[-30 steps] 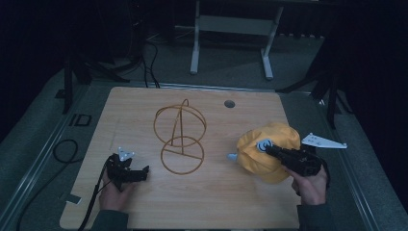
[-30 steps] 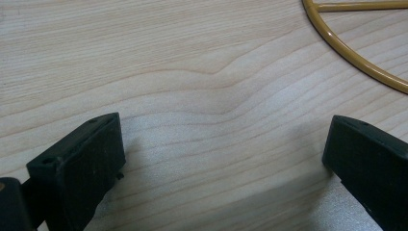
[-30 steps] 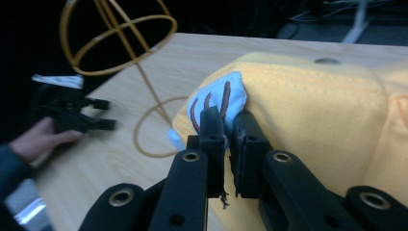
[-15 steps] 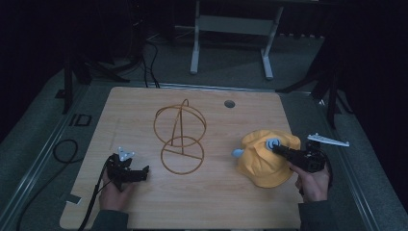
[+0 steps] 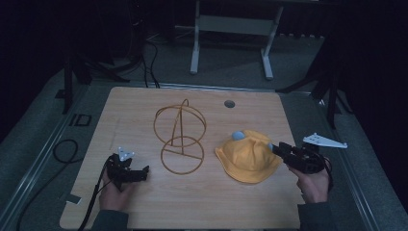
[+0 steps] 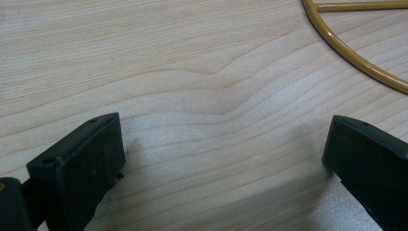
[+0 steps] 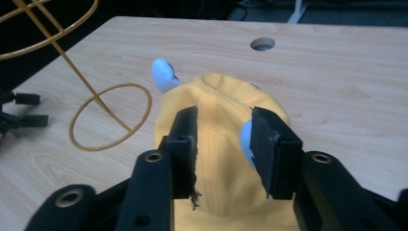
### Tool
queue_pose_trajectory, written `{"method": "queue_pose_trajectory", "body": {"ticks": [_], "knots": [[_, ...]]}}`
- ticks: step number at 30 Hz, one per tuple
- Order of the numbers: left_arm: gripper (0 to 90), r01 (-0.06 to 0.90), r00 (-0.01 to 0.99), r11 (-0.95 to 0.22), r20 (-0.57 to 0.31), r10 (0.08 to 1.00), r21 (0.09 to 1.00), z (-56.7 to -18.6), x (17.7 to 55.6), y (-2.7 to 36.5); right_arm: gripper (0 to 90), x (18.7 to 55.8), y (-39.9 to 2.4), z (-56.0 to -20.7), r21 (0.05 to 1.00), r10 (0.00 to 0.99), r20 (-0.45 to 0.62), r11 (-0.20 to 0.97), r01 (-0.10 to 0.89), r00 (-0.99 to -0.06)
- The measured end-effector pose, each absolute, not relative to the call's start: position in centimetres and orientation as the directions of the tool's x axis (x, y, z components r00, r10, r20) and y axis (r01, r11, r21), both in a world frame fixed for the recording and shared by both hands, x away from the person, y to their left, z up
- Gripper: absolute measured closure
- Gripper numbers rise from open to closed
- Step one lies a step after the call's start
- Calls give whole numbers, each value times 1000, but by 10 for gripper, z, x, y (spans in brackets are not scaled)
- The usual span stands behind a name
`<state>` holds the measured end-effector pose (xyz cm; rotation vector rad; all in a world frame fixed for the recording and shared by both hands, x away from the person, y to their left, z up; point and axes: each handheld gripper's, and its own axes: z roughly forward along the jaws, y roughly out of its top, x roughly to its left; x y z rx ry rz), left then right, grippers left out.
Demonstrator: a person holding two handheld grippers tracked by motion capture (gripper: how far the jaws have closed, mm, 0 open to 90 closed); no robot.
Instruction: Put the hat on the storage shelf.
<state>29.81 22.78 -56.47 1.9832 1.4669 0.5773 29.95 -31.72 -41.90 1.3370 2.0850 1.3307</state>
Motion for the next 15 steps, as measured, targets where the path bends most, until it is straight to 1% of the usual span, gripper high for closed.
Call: {"method": "queue_pose_trajectory", "body": {"ticks": [5, 15], "knots": [[8, 695, 295, -210, -6, 955, 687, -565, 298, 228, 571, 305, -305, -419, 852, 829, 128, 190, 489, -545], [8, 695, 294, -209, -7, 956, 688, -565, 298, 228, 559, 325, -285, -420, 831, 820, 24, 302, 467, -572]]}}
